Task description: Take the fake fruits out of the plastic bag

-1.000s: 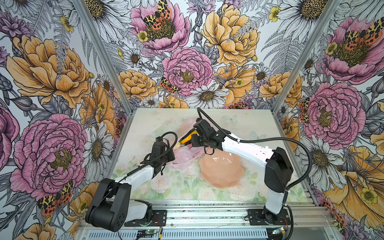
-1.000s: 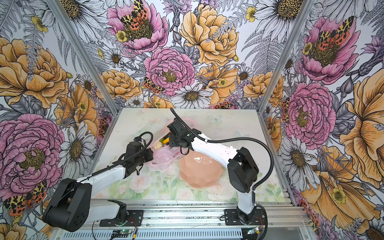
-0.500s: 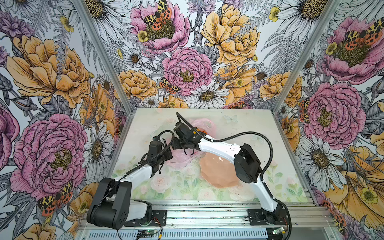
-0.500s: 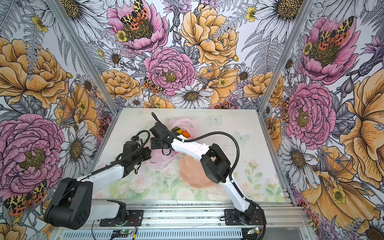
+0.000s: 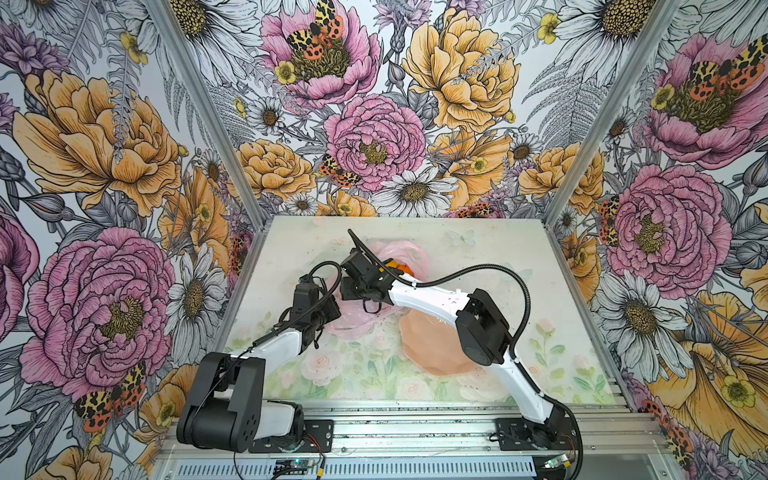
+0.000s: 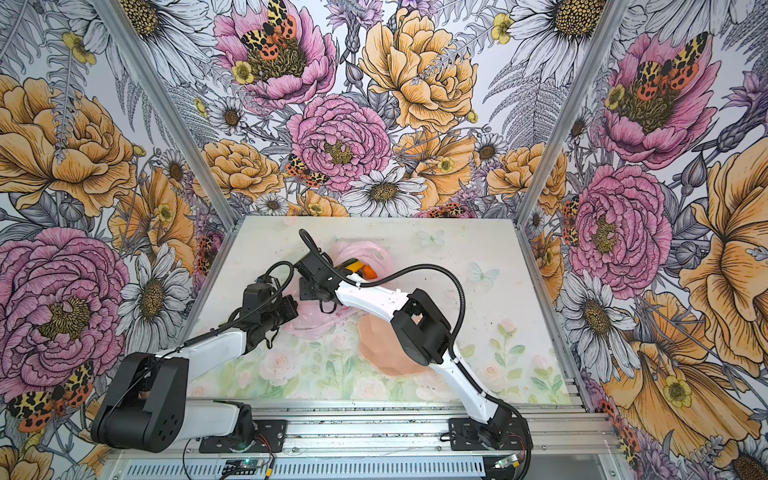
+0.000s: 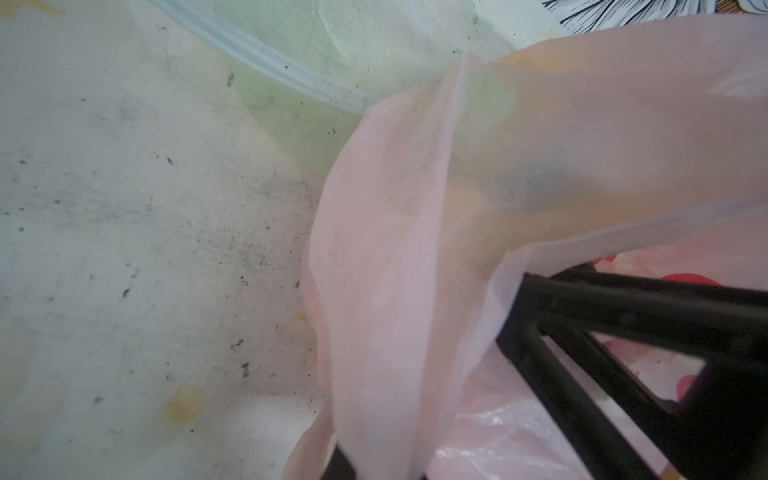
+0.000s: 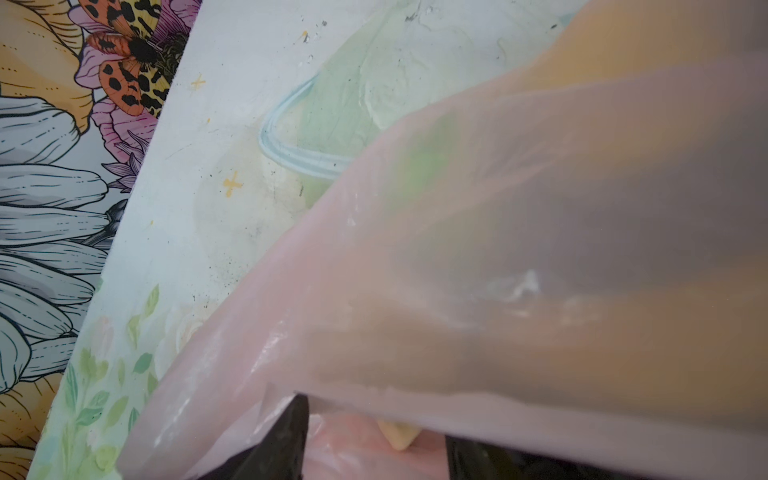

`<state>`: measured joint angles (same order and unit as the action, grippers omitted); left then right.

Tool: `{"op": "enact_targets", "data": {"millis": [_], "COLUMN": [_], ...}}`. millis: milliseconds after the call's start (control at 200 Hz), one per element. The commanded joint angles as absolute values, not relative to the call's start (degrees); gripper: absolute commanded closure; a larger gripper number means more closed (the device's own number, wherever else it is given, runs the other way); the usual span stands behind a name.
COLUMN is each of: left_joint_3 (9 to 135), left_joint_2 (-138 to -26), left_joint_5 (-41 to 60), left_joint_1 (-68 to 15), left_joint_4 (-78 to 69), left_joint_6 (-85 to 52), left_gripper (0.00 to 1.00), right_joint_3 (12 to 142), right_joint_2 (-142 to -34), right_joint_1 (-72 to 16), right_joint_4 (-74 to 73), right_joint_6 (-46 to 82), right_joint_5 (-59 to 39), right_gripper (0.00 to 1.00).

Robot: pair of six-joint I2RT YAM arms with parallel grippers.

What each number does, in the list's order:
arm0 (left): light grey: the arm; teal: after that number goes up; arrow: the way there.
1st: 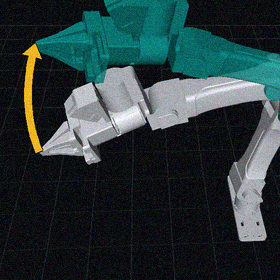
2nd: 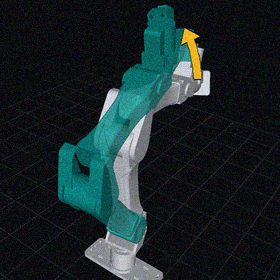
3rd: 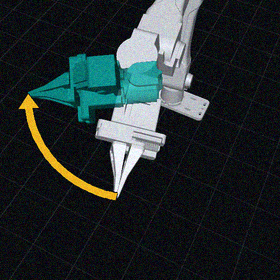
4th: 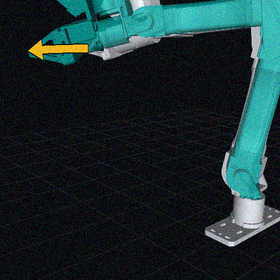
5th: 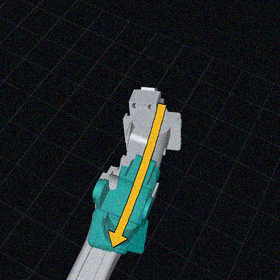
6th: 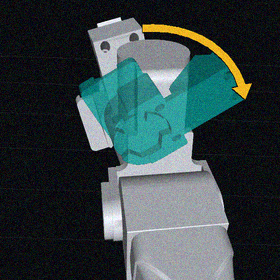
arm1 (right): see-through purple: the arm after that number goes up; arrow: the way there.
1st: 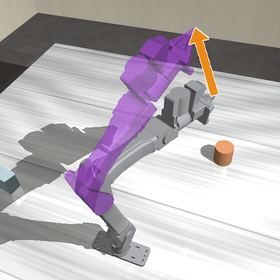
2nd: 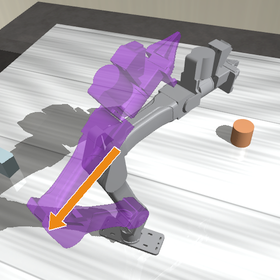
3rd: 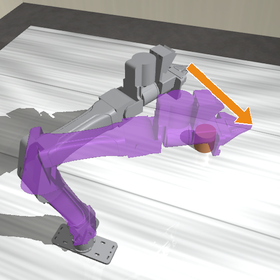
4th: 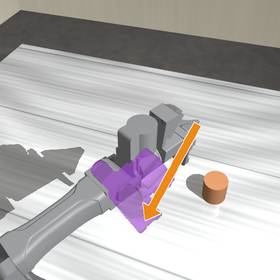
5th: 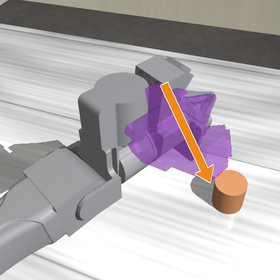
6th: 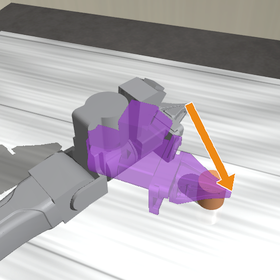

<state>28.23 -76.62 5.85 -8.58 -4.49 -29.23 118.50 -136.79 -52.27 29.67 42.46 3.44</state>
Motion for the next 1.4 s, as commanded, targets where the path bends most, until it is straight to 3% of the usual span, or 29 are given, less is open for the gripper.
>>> {"op": "enact_targets", "data": {"millis": [0, 250, 500, 891, 1396], "left_joint_3": [29.2, 28.4, 28.5, 28.7, 29.2], "left_joint_2": [-76.9, -76.0, -76.0, -76.1, -76.5], "left_joint_5": [7.0, 6.4, 6.4, 5.8, 5.3], "left_joint_1": [-8.0, -8.2, -8.3, -8.6, -9.3], "left_joint_4": [-4.7, -4.9, -4.9, -4.9, -4.5], "left_joint_6": [-29.6, -29.7, -29.5, -29.3, -28.9], "left_gripper": [1.00, 1.00, 1.00, 1.00, 1.00], "right_joint_3": [121.5, 122.8, 128.3, 128.5, 125.7], "right_joint_2": [-140.1, -142.5, -147.5, -143.6, -134.2], "right_joint_1": [-52.0, -52.3, -52.2, -51.8, -49.8], "right_joint_4": [29.0, 29.9, 30.1, 31.1, 31.1], "right_joint_6": [42.8, 42.2, 41.7, 38.5, 34.0], "right_joint_5": [4.5, 8.6, 4.1, 3.5, 4.9], "right_gripper": [0.44, 0.25, 0.16, 0.43, 0.46]}}
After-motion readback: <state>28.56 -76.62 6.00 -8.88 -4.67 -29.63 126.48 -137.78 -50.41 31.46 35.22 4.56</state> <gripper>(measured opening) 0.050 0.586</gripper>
